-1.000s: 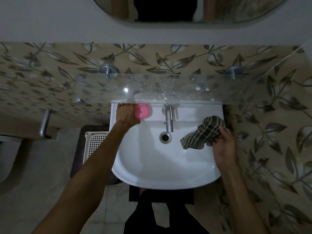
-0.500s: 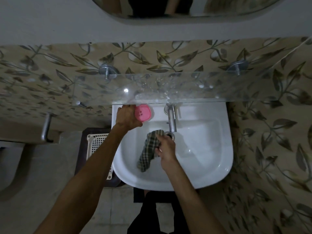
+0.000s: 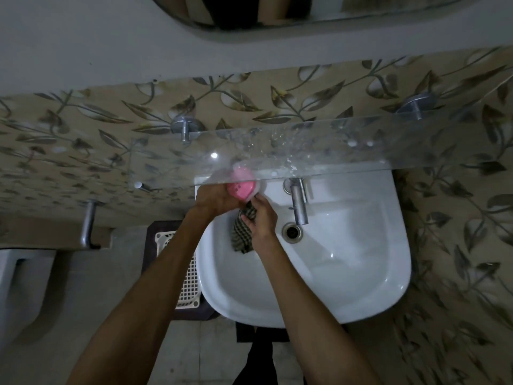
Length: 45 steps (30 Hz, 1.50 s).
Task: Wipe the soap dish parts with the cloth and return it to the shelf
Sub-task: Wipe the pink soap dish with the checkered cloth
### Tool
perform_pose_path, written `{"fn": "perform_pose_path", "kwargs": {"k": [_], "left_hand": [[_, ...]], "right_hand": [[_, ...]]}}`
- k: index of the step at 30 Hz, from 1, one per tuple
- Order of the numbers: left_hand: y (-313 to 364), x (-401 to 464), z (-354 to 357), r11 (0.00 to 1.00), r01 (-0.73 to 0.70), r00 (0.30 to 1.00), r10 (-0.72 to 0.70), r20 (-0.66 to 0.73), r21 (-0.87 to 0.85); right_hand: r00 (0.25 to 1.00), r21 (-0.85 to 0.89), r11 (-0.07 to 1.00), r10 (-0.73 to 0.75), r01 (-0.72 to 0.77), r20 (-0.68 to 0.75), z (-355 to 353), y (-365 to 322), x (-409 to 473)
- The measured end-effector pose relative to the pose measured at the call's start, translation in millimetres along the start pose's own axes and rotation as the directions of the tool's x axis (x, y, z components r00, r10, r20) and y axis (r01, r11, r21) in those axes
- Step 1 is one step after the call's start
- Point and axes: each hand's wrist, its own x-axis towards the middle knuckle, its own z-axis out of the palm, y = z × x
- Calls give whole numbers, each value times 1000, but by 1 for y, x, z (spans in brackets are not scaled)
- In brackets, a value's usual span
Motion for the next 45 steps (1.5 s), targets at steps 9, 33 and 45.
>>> {"fn": "perform_pose_path", "kwargs": {"k": [9,33,45], "left_hand": [[-12,-4,9,998,-34,991,28,-128,-47],[17,-134,17,-200,321,924,280,260,-926],[75,-169,16,-280,356,922,258,288,-892]], "right_hand": [[993,-115,992,-57,45,-107,10,-1,5],[998,-64,997,38,-36,40,-99,-57,-131],[887,196,919,-385,343,254,-94,-105,-203]]}}
